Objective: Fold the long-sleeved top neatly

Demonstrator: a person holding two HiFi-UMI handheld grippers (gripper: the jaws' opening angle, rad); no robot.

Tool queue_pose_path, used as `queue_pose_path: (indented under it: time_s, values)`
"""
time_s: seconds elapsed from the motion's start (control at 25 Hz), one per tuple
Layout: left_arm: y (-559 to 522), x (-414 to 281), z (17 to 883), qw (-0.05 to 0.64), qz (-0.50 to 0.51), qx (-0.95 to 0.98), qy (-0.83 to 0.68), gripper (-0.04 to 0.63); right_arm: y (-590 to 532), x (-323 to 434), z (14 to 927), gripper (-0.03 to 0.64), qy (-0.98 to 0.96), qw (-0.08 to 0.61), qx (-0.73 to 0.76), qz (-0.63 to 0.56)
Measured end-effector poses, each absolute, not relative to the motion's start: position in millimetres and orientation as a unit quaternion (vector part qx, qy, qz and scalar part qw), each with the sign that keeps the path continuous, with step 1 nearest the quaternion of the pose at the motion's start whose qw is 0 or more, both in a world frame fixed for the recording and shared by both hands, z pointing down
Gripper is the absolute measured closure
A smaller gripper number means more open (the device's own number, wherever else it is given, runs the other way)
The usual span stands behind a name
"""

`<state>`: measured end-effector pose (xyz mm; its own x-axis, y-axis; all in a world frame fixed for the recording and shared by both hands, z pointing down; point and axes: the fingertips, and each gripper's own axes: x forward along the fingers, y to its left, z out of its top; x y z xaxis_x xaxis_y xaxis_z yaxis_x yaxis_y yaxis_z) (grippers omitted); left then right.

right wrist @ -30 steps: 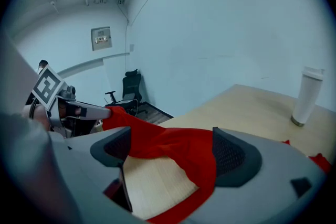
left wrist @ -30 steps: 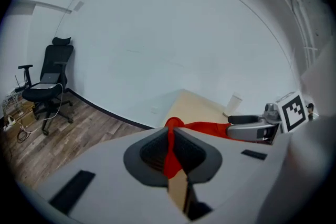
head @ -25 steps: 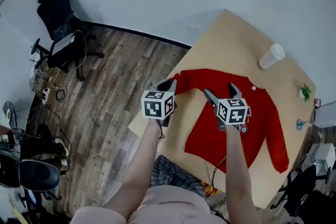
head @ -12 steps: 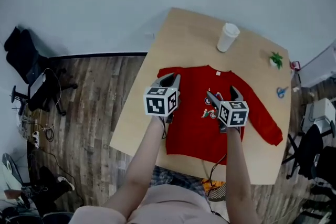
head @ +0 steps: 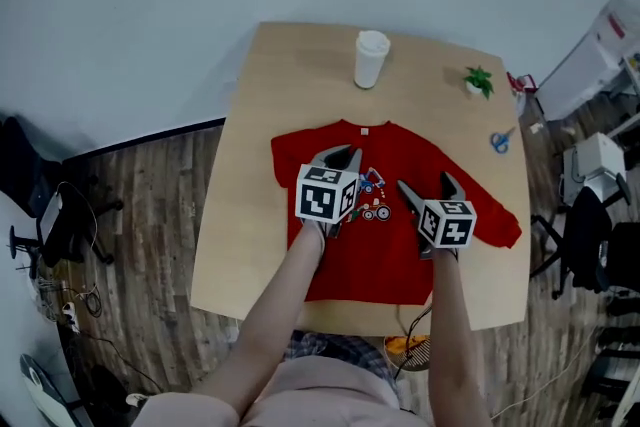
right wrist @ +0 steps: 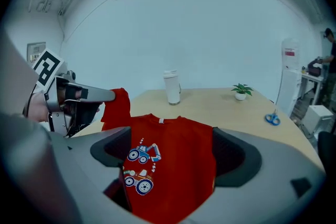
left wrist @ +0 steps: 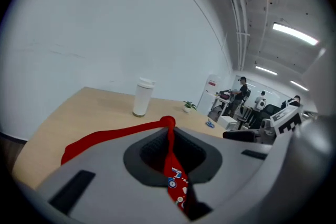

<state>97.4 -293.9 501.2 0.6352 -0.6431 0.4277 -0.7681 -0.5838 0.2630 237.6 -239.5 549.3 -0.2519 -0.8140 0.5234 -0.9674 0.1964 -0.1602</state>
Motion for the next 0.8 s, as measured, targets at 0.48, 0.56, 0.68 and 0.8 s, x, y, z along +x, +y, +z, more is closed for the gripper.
queue_pose_path:
  time_s: [0.48, 0.56, 0.68, 0.8]
  values:
    - [-287, 207, 558, 0.23, 0.214, 0.896, -0.315, 0.577, -209, 316, 572, 0.15, -0.706, 0.149, 0.641, 0.26]
    - [-290, 221, 570, 0.241, 0.222, 0.893, -0.308, 0.577, -204, 325, 576, 0.15, -0.7, 0.146, 0.647, 0.264]
    - [-293, 245, 586, 0.263, 0.224, 0.891, -0.294, 0.577, -196, 340, 582, 0.15, -0.69, 0.141, 0.657, 0.27]
    - [-297, 269, 600, 0.275, 0.232, 0.889, -0.284, 0.577, -187, 358, 587, 0.15, -0.678, 0.137, 0.668, 0.275]
